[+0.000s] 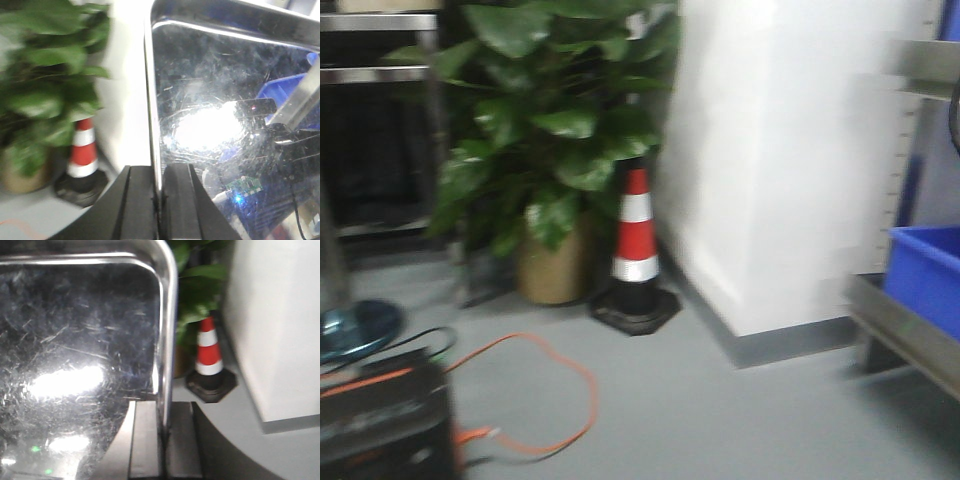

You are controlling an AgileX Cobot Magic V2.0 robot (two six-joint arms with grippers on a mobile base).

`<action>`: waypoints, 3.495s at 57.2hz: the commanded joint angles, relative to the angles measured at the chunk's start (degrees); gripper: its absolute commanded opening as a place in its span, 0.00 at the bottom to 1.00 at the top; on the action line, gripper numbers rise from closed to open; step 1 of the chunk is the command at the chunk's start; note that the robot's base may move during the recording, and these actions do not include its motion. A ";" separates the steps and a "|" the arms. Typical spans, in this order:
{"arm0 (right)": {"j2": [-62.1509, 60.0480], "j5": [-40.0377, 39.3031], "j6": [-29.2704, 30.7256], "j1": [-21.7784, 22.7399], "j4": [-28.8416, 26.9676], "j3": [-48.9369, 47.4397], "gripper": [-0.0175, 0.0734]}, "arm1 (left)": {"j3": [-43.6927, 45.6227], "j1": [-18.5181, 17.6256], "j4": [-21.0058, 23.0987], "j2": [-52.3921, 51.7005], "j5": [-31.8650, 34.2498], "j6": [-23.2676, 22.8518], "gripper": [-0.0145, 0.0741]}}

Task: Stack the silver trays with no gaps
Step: 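Turn and drive to the other shelf holding the silver tray, then lift the silver tray with both grippers over the shelf edge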

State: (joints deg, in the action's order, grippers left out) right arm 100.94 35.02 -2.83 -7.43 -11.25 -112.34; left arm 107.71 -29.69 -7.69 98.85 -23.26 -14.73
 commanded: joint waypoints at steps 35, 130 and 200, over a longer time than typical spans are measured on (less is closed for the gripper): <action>-0.56 -2.56 0.79 0.35 1.33 -0.27 0.10 | 0.44 -0.20 0.46 -0.81 3.27 -0.04 0.14; -0.56 -2.56 0.79 0.35 1.33 -0.27 0.10 | 0.44 -0.20 0.46 -0.81 3.27 -0.04 0.14; 5.75 15.78 0.79 -4.47 -2.92 -0.27 0.10 | 0.44 -0.20 -10.43 7.49 -21.50 -0.04 0.14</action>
State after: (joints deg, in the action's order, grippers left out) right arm 105.95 51.21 -2.78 -10.44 -13.73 -112.14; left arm 107.82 -29.69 -16.09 104.94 -43.55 -16.07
